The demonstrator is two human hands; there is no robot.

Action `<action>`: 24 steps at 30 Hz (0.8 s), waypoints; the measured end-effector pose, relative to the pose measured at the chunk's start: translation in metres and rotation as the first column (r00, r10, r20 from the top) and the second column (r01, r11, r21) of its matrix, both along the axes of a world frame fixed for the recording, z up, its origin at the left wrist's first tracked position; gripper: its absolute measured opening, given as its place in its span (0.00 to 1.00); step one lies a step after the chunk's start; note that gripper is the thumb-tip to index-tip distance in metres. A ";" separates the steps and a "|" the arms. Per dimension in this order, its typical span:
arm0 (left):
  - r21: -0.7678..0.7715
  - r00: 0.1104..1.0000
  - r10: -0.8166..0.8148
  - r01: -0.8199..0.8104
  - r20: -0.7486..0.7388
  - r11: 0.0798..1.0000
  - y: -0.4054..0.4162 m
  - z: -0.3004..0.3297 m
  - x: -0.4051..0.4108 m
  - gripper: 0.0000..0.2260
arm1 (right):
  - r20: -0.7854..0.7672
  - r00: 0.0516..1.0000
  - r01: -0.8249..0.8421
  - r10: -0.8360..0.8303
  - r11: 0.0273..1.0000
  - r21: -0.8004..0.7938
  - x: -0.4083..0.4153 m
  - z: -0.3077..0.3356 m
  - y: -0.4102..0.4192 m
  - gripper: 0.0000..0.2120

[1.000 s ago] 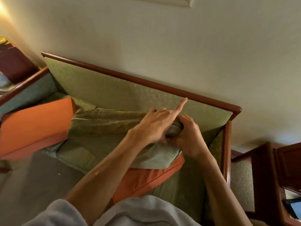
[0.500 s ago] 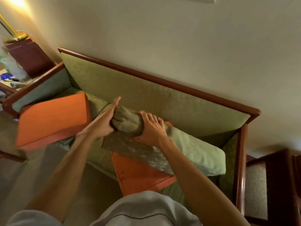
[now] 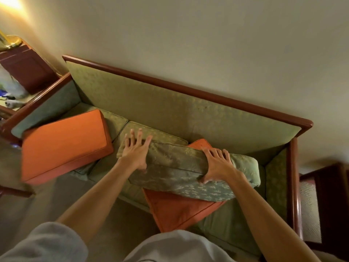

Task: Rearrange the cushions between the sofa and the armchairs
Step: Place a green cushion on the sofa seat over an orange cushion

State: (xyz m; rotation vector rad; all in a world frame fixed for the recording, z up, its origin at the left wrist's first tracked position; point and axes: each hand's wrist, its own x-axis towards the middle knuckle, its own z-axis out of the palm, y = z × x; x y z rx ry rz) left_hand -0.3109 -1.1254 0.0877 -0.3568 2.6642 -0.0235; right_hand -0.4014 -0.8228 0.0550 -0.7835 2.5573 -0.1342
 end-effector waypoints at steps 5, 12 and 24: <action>0.075 0.982 -0.119 0.131 -0.148 0.988 0.039 -0.025 -0.015 0.61 | -0.124 0.980 0.155 -0.154 0.988 0.000 0.006 -0.005 0.019 0.59; 0.094 0.984 -0.120 0.133 -0.131 0.987 0.021 -0.033 -0.039 0.55 | -0.156 0.968 0.197 -0.199 0.980 -0.026 0.004 -0.013 0.003 0.53; 0.127 0.988 -0.106 0.120 -0.112 0.985 0.010 -0.035 -0.071 0.51 | -0.113 0.975 0.181 -0.190 0.980 -0.081 -0.040 -0.017 -0.007 0.47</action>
